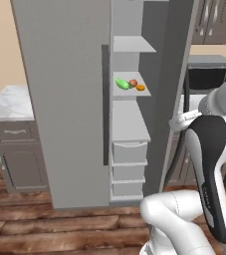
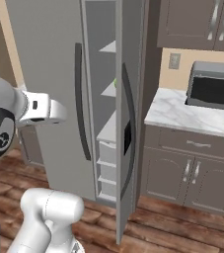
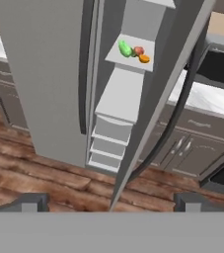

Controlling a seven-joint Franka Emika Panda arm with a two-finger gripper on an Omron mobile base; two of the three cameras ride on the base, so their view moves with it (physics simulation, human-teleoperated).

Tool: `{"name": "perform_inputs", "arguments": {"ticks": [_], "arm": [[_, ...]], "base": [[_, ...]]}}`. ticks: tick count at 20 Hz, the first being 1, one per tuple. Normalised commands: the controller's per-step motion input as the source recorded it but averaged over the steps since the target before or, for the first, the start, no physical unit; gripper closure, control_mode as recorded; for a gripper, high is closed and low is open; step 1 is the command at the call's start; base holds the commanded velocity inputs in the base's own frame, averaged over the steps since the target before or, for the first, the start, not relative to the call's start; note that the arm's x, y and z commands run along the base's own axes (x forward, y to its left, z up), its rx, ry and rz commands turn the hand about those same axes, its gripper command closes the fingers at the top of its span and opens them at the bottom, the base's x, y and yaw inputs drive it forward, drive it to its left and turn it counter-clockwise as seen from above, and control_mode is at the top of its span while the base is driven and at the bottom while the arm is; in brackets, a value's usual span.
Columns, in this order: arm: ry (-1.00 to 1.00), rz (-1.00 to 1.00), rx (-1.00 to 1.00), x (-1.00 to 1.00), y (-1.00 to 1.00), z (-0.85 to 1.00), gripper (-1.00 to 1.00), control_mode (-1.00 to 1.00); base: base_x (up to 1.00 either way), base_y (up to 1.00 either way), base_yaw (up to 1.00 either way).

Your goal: Take the corn and lemon wedge from the highest rack and move them to the second highest rack where the peach and orange are located, to maximize freezer space. Close the freezer door after rearranging.

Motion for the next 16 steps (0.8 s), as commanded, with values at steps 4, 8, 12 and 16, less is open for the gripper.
{"name": "perform_inputs", "arguments": {"ticks": [4,8,12,16], "arm": [[0.0,-0.04,0.01,-0.01,-0.21,0.0,-1.0,-1.0],[-0.01,-0.01,0.06,0.0,-0.48,0.06,-1.0,-1.0],[0.0,0.0,0.07,0.0,-0.54,0.06,-1.0,-1.0],[0.01,0.0,0.17,-0.03,-0.75,0.03,-1.0,-1.0]], "base": [[0.0,-0.01,-0.02],[0.0,0.0,0.0],[0.0,0.0,0.0],[0.0,0.0,0.0]]}}
